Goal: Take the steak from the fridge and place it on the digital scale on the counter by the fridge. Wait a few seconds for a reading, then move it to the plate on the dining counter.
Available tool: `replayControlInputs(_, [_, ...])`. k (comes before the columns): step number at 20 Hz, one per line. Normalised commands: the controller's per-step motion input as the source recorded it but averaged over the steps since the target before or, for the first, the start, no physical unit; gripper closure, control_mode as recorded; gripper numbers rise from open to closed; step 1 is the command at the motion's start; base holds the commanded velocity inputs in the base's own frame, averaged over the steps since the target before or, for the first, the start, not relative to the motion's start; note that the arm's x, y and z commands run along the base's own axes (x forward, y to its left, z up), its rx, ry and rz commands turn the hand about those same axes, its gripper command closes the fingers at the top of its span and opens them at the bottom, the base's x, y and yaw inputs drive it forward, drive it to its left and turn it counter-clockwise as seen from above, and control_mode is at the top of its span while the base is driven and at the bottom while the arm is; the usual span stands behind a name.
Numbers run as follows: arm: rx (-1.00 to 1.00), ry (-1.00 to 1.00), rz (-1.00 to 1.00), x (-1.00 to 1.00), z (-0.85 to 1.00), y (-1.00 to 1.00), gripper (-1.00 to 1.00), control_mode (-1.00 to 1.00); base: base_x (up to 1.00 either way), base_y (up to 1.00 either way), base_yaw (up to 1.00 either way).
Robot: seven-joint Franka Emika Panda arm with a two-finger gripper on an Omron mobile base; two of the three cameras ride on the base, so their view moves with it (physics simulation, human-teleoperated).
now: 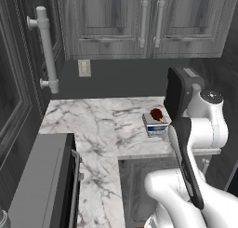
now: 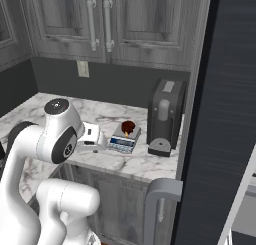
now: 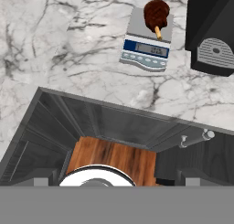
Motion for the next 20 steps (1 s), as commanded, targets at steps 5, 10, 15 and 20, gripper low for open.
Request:
replayControlInputs(5, [0.00, 0.00, 0.00, 0.00, 0.00, 0.00, -1.00, -1.00, 0.00, 0.00, 0.00])
replayControlInputs(10, [0.00, 0.00, 0.00, 0.00, 0.00, 0.00, -1.00, -1.00, 0.00, 0.00, 0.00])
replayControlInputs(15, [0.00, 0.00, 0.00, 0.00, 0.00, 0.00, -1.00, -1.00, 0.00, 0.00, 0.00])
replayControlInputs(20, [0.00, 0.00, 0.00, 0.00, 0.00, 0.00, -1.00, -1.00, 0.00, 0.00, 0.00])
